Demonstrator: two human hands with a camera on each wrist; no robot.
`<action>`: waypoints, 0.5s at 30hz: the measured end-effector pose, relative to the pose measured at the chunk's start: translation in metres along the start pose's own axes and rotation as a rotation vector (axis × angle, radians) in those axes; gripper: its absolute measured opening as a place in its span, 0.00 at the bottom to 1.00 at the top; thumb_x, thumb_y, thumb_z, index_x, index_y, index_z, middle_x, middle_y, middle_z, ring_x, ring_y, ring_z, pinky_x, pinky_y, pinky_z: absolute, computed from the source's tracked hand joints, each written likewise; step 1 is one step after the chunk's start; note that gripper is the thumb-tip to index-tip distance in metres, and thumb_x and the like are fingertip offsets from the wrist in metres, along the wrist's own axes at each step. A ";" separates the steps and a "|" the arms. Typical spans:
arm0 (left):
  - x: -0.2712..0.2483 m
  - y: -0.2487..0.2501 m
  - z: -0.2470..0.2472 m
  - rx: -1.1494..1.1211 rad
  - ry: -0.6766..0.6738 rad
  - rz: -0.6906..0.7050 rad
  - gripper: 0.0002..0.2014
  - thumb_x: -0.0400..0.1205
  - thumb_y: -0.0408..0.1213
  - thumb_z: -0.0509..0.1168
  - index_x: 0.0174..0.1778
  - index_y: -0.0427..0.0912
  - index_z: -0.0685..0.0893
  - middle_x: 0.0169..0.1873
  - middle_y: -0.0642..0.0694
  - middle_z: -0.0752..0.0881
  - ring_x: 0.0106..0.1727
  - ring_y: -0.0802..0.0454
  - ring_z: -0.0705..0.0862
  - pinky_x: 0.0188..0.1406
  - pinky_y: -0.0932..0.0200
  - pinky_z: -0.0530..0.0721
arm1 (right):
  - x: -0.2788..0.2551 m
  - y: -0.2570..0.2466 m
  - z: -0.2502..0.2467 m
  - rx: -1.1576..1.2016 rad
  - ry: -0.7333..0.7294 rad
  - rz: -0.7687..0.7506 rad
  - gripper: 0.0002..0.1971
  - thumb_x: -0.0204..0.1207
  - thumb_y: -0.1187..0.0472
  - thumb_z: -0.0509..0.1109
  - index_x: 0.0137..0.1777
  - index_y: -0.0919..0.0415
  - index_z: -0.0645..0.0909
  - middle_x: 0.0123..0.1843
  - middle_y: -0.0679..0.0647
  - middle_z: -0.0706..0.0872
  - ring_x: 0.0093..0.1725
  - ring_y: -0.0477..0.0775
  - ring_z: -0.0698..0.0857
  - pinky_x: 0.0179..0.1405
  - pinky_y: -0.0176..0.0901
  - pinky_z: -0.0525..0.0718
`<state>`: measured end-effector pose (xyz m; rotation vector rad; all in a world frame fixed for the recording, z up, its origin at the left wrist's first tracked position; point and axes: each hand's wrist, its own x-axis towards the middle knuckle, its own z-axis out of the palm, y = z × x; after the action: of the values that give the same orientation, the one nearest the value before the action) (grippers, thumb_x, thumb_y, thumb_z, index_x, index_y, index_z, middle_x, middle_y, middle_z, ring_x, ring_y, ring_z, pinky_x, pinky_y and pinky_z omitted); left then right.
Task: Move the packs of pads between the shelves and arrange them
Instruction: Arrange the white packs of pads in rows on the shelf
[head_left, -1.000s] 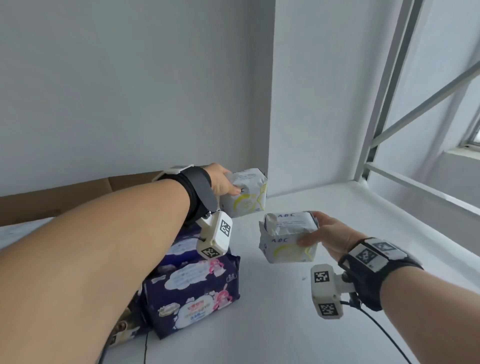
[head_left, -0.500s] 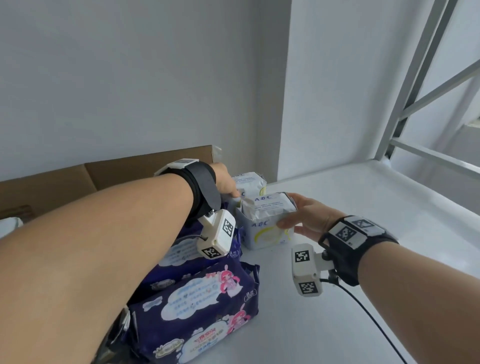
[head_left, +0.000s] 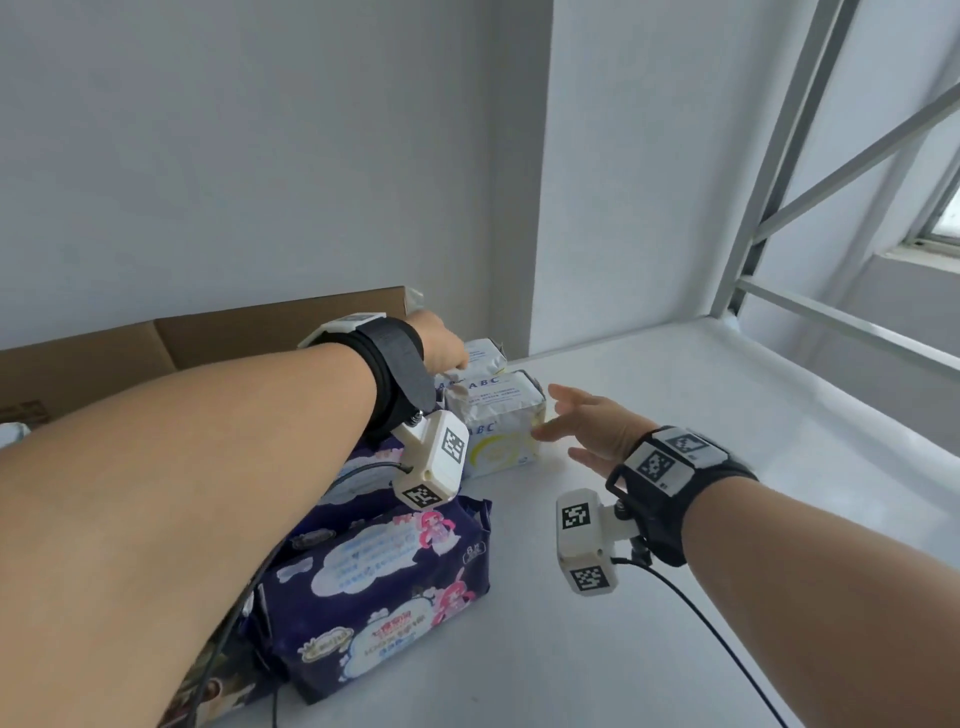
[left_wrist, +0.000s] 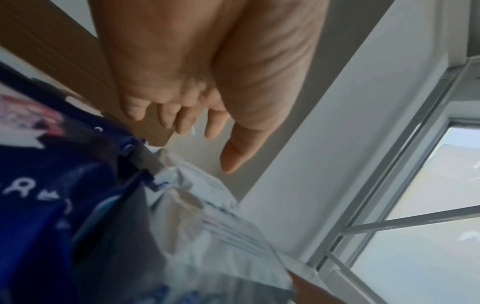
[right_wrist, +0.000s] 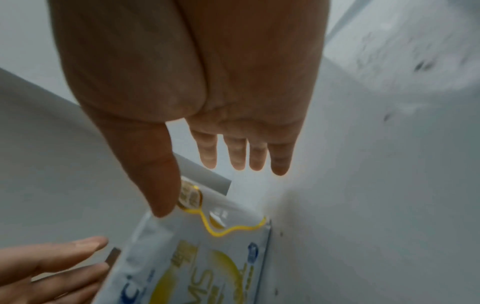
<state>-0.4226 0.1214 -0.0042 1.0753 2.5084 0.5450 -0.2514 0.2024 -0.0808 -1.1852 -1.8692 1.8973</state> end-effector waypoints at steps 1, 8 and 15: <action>-0.006 0.006 -0.001 -0.064 0.029 0.016 0.25 0.80 0.34 0.66 0.74 0.33 0.72 0.70 0.36 0.77 0.68 0.39 0.79 0.56 0.55 0.78 | -0.008 0.000 -0.005 0.007 0.041 0.006 0.37 0.71 0.71 0.73 0.79 0.51 0.66 0.78 0.53 0.70 0.79 0.56 0.66 0.75 0.52 0.64; -0.085 0.062 0.013 -0.429 0.146 0.195 0.24 0.76 0.31 0.67 0.70 0.46 0.78 0.62 0.47 0.82 0.59 0.49 0.82 0.60 0.60 0.79 | -0.096 -0.002 -0.050 0.128 0.113 -0.076 0.24 0.72 0.71 0.72 0.66 0.51 0.77 0.60 0.49 0.84 0.61 0.51 0.82 0.66 0.52 0.75; -0.222 0.142 0.079 -0.531 0.087 0.286 0.19 0.76 0.30 0.67 0.63 0.47 0.81 0.51 0.50 0.79 0.54 0.53 0.79 0.52 0.63 0.74 | -0.246 0.051 -0.123 0.127 0.177 -0.106 0.19 0.71 0.71 0.72 0.56 0.48 0.79 0.56 0.47 0.87 0.58 0.48 0.84 0.64 0.50 0.76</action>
<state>-0.1563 0.0625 0.0332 1.2067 2.0905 1.2751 0.0091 0.1215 -0.0177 -1.1487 -1.6600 1.7644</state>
